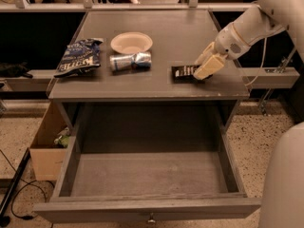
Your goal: Place rxbar chocolate into top drawer
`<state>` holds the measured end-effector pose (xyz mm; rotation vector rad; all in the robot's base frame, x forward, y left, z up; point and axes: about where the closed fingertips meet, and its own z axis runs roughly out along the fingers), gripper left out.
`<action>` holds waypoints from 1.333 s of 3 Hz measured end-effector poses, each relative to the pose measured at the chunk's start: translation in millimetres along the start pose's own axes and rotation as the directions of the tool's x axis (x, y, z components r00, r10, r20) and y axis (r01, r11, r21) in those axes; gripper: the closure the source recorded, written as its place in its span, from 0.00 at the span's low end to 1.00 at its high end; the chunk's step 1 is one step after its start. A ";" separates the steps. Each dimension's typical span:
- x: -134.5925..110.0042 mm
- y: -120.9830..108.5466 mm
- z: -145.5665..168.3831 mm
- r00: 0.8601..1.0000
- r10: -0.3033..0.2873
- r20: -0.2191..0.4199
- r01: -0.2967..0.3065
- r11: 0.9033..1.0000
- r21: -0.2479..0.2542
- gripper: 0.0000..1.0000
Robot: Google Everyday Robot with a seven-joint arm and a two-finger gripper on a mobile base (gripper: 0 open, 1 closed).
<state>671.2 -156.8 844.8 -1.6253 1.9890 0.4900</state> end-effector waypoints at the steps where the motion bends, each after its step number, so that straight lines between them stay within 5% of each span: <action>1: 7.3 17.7 -39.9 0.998 0.001 0.066 -0.001 1.000 0.011 1.00; 2: 15.4 40.2 -81.6 0.990 -0.006 0.144 0.001 0.999 0.037 1.00; 4: 20.3 59.5 -81.6 0.988 -0.008 0.156 0.002 0.999 0.040 1.00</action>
Offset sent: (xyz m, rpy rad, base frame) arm -0.0917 -0.0787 0.0860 0.1978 -0.1014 -0.0143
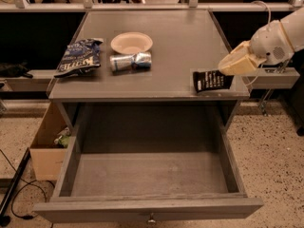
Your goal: Place rxbar chocolate into top drawer
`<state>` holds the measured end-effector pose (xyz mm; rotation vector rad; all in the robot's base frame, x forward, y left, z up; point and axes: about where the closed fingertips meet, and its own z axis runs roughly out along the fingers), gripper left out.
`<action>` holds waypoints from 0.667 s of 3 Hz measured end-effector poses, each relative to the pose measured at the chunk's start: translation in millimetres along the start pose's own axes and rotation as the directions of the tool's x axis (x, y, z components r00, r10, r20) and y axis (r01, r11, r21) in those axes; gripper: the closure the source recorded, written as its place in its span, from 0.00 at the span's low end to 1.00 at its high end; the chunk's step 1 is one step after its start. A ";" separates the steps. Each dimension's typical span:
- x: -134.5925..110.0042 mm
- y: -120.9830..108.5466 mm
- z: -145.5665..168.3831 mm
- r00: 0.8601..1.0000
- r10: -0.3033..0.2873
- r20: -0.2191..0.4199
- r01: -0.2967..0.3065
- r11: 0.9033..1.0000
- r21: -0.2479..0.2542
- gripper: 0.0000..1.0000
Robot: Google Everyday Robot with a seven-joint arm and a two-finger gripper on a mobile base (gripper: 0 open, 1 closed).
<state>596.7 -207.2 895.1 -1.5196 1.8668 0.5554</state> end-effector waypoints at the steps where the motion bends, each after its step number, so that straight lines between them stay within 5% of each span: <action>1: -0.9 40.3 -14.6 0.999 -0.004 0.054 0.002 0.999 0.045 1.00; 2: 9.4 88.1 -14.6 0.993 0.033 0.112 -0.041 0.997 0.064 1.00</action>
Offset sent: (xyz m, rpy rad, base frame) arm -0.1636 0.0159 -0.0589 0.1792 0.0461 -0.0972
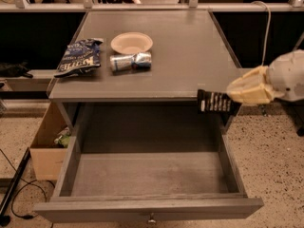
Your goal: Place rxbar chocolate into top drawer
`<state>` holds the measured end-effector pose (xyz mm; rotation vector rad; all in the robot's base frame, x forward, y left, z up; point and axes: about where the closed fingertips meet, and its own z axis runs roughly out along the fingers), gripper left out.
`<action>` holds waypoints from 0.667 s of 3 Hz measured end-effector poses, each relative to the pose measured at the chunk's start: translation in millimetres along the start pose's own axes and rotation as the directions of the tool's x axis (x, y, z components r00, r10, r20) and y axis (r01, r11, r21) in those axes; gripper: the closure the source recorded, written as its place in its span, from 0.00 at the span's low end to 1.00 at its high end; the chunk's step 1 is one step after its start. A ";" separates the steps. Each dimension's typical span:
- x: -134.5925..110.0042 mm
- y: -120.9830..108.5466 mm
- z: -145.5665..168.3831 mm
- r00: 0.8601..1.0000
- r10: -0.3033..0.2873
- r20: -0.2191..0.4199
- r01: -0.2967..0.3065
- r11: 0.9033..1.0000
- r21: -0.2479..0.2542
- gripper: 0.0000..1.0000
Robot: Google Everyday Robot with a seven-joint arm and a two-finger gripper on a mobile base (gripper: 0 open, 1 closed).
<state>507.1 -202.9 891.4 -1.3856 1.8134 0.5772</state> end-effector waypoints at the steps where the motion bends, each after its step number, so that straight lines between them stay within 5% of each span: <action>1: 25.1 26.1 15.3 0.999 0.051 -0.013 -0.051 0.998 -0.044 1.00; 2: 25.0 26.2 15.4 0.999 0.051 -0.013 -0.051 0.998 -0.044 1.00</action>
Offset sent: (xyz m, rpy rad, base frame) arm -0.0230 0.0028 -0.0304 0.0100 0.0650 0.0000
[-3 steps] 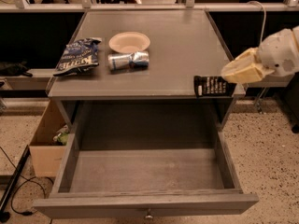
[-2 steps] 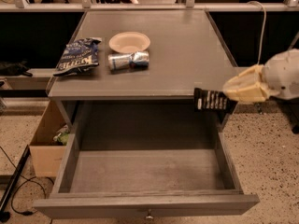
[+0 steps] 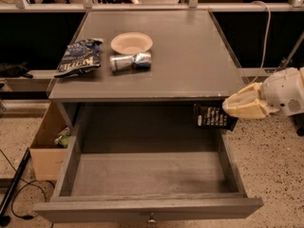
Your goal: Place rxbar chocolate into top drawer
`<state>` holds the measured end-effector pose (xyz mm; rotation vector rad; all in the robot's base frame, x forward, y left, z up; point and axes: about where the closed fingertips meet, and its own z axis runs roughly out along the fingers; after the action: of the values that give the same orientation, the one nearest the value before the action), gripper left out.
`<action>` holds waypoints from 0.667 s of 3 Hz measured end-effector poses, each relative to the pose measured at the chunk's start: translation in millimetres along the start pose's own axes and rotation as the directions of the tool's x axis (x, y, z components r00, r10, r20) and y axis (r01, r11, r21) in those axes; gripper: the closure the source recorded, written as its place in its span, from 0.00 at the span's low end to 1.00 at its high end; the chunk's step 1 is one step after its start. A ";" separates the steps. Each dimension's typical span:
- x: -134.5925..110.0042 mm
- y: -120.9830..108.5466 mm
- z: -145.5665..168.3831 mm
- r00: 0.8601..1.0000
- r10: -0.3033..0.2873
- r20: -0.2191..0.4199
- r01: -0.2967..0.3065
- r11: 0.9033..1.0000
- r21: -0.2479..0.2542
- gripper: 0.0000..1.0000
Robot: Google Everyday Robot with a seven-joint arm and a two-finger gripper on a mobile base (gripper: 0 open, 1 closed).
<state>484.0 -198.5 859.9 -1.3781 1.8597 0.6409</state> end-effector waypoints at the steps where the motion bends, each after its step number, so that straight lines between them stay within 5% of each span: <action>1: 0.5 11.4 22.9 0.999 0.015 0.039 -0.013 0.999 -0.039 1.00; 2: 8.3 27.6 58.0 0.995 0.063 0.077 -0.057 0.995 -0.085 1.00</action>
Offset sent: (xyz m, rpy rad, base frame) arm -0.0251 0.0797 -0.0871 0.1802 0.1452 0.0292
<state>471.2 -151.7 816.9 -1.3334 1.8349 0.7999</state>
